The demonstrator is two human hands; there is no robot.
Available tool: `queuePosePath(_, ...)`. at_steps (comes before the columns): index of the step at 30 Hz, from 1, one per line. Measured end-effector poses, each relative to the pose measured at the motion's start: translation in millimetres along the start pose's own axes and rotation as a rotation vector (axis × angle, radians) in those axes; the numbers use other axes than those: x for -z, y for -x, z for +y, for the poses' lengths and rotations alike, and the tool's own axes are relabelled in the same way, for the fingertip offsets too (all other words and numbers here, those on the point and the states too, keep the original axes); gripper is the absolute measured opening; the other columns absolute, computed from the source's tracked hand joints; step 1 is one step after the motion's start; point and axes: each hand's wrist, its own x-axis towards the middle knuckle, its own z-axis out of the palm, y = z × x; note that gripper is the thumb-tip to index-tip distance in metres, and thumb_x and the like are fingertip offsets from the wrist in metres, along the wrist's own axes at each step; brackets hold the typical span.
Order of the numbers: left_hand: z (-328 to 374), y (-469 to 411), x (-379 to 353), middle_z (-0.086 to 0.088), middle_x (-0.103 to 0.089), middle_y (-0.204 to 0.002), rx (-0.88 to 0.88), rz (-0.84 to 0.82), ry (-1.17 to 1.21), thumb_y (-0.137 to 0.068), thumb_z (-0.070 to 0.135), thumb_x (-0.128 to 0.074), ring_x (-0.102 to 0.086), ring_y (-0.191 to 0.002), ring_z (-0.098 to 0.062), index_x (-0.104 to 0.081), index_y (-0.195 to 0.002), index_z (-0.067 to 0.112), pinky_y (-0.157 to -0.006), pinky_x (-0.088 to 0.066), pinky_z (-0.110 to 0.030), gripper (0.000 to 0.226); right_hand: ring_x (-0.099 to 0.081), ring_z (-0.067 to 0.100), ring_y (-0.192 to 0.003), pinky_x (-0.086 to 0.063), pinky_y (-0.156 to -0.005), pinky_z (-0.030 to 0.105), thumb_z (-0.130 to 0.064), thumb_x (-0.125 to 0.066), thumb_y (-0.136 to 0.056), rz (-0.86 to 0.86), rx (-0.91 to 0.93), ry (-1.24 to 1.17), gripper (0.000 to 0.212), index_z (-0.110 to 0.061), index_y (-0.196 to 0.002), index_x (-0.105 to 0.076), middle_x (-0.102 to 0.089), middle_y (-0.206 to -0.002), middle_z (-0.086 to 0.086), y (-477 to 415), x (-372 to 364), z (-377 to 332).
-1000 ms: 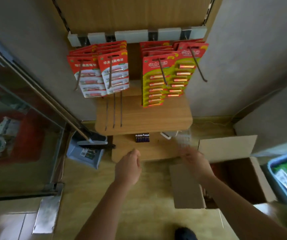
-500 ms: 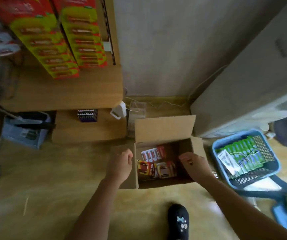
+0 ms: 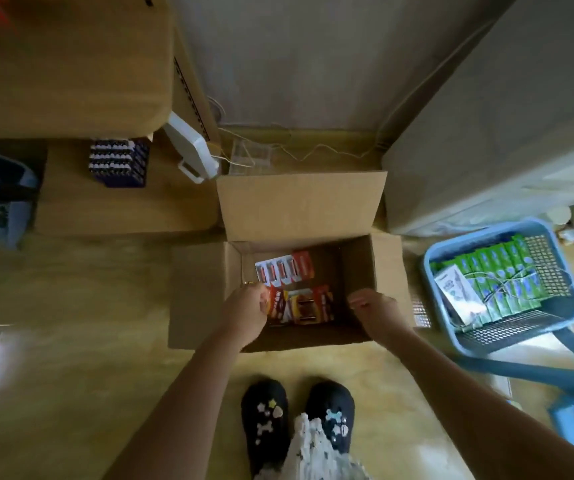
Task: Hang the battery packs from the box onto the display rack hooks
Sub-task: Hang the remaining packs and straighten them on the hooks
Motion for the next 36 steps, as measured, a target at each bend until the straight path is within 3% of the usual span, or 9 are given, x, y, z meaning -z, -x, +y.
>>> queuePosePath(3, -20, -37, -32, -0.007, -0.057, -0.113, 0.007, -0.012, 0.030, -0.095, 0.010, -0.044, -0.046, -0.092, -0.009, -0.055, -0.110, 0.008, -0.075, -0.039, -0.023, 0.019, -0.058, 0.019, -0.099, -0.050, -0.081, 0.020, -0.013, -0.038, -0.097, -0.044, -0.031, 0.008, 0.028, -0.013, -0.116, -0.059, -0.060, -0.119, 0.009, -41, -33, 20)
queuePosePath(5, -35, -62, -57, -0.006, -0.059, -0.112, 0.006, -0.012, -0.006, -0.093, 0.010, -0.047, -0.049, -0.090, -0.010, -0.056, -0.109, 0.009, -0.074, -0.039, -0.023, 0.019, -0.059, 0.023, -0.102, -0.050, -0.084, 0.030, -0.014, -0.040, -0.096, -0.071, -0.047, 0.041, 0.029, -0.013, -0.117, -0.059, -0.062, -0.119, 0.010, -70, -54, 34)
queuePosePath(8, -60, -101, -95, -0.004, -0.060, -0.117, 0.029, -0.069, -0.046, -0.091, 0.008, -0.050, -0.056, -0.103, -0.017, -0.057, -0.113, 0.012, -0.082, -0.045, -0.027, 0.024, -0.056, 0.021, -0.091, -0.045, -0.070, 0.027, -0.017, -0.042, -0.096, -0.126, -0.129, 0.075, 0.031, -0.011, -0.124, -0.053, -0.060, -0.117, 0.012, -114, -85, 56)
queuePosePath(14, -90, -167, -151, -0.005, -0.042, -0.139, -0.045, -0.136, -0.293, -0.083, 0.017, -0.062, -0.040, -0.128, -0.024, -0.041, -0.134, 0.015, -0.106, -0.037, -0.043, 0.055, -0.054, 0.025, -0.117, -0.044, -0.096, 0.032, -0.028, -0.061, -0.088, -0.286, -0.259, 0.166, 0.044, -0.010, -0.126, -0.049, -0.054, -0.129, 0.011, -192, -133, 98)
queuePosePath(19, -111, -189, -167, -0.005, -0.027, -0.147, -0.090, -0.167, -0.400, -0.083, 0.019, -0.065, -0.030, -0.134, -0.026, -0.029, -0.140, 0.015, -0.107, -0.036, -0.040, 0.068, -0.037, 0.030, -0.133, -0.034, -0.110, 0.042, -0.025, -0.073, -0.077, -0.275, -0.353, 0.074, 0.087, -0.013, -0.144, -0.020, -0.034, -0.145, 0.013, -216, -146, 109)
queuePosePath(26, -126, -190, -171, -0.010, -0.018, -0.150, -0.163, -0.153, -0.596, -0.081, 0.009, -0.064, -0.033, -0.133, -0.029, -0.022, -0.142, 0.014, -0.102, -0.042, -0.038, 0.074, -0.046, 0.035, -0.126, -0.044, -0.102, 0.046, -0.013, -0.074, -0.075, -0.242, -0.524, 0.014, 0.111, -0.013, -0.147, 0.010, -0.032, -0.145, 0.018, -228, -157, 106)
queuePosePath(30, -136, -182, -170, -0.012, -0.022, -0.148, -0.087, -0.193, -0.602, -0.085, 0.012, -0.060, -0.044, -0.127, -0.027, -0.025, -0.139, 0.010, -0.097, -0.046, -0.036, 0.064, -0.044, 0.031, -0.127, -0.043, -0.098, 0.039, -0.016, -0.072, -0.079, -0.146, -0.549, 0.035, 0.088, -0.011, -0.146, -0.014, -0.038, -0.142, 0.015, -221, -155, 95)
queuePosePath(33, -135, -176, -171, -0.013, -0.016, -0.152, -0.082, -0.206, -0.677, -0.084, 0.017, -0.063, -0.027, -0.138, -0.026, -0.024, -0.141, 0.011, -0.107, -0.035, -0.037, 0.070, -0.054, 0.024, -0.116, -0.046, -0.081, 0.030, -0.019, -0.066, -0.084, -0.152, -0.506, 0.126, 0.054, -0.009, -0.131, -0.042, -0.051, -0.129, 0.011, -214, -148, 87)
queuePosePath(36, -135, -174, -176, -0.011, -0.016, -0.151, -0.051, -0.245, -0.600, -0.080, 0.018, -0.068, -0.023, -0.137, -0.027, -0.018, -0.143, 0.011, -0.109, -0.034, -0.038, 0.081, -0.054, 0.024, -0.115, -0.046, -0.089, 0.031, -0.017, -0.067, -0.082, -0.207, -0.422, 0.160, 0.047, -0.008, -0.124, -0.048, -0.053, -0.126, 0.011, -211, -140, 82)
